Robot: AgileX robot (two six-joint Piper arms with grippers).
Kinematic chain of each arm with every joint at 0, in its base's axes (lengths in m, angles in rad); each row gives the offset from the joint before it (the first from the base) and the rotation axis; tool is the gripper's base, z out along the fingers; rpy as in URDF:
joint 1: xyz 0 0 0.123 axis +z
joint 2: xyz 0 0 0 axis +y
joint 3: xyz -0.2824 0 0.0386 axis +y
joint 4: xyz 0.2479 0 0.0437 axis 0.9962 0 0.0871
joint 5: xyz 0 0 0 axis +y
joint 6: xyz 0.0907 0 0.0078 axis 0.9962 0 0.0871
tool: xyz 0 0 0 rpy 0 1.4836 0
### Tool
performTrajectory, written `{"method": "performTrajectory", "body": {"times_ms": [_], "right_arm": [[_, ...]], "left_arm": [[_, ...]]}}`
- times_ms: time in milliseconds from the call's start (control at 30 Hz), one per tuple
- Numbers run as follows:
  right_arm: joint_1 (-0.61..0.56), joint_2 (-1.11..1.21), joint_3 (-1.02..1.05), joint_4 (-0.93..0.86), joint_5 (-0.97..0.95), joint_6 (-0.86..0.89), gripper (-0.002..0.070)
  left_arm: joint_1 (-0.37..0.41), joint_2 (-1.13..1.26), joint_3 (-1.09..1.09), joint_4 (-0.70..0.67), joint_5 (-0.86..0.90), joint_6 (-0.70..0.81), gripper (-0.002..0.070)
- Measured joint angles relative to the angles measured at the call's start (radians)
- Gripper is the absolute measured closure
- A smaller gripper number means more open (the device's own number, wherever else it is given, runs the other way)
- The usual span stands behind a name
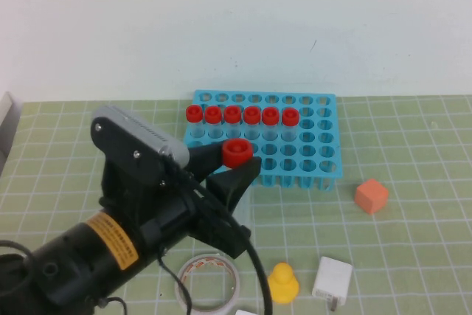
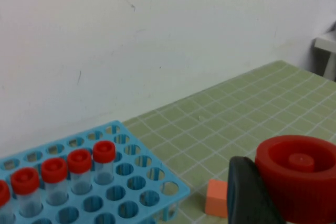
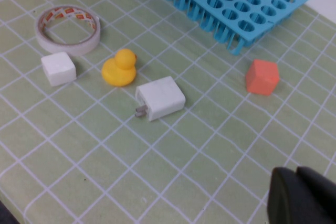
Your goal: Place the test tubes
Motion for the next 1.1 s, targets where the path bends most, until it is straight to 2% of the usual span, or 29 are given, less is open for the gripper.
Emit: {"method": "performTrajectory", "body": {"times_ms": [133, 400, 733, 867, 1100], "right_arm": [[0.000, 0.000, 0.000, 0.000, 0.000, 0.000, 0.0678], [0.000, 0.000, 0.000, 0.000, 0.002, 0.000, 0.0678], [0.000, 0.000, 0.000, 0.000, 0.002, 0.000, 0.0678], [0.000, 0.000, 0.000, 0.000, 0.002, 0.000, 0.0678], [0.000, 0.000, 0.000, 0.000, 0.002, 0.000, 0.0678]], "left_arm": [[-0.013, 0.037, 0.000, -0.100, -0.040, 0.015, 0.0410], [-0.014, 0.140, -0.017, -0.189, -0.265, 0.216, 0.0410], [-0.014, 0.373, -0.224, -0.247, -0.275, 0.241, 0.0410], [0.003, 0.454, -0.302, -0.228, -0.245, 0.224, 0.0410], [0.074, 0.576, -0.379, -0.090, -0.274, 0.143, 0.0410]]}}
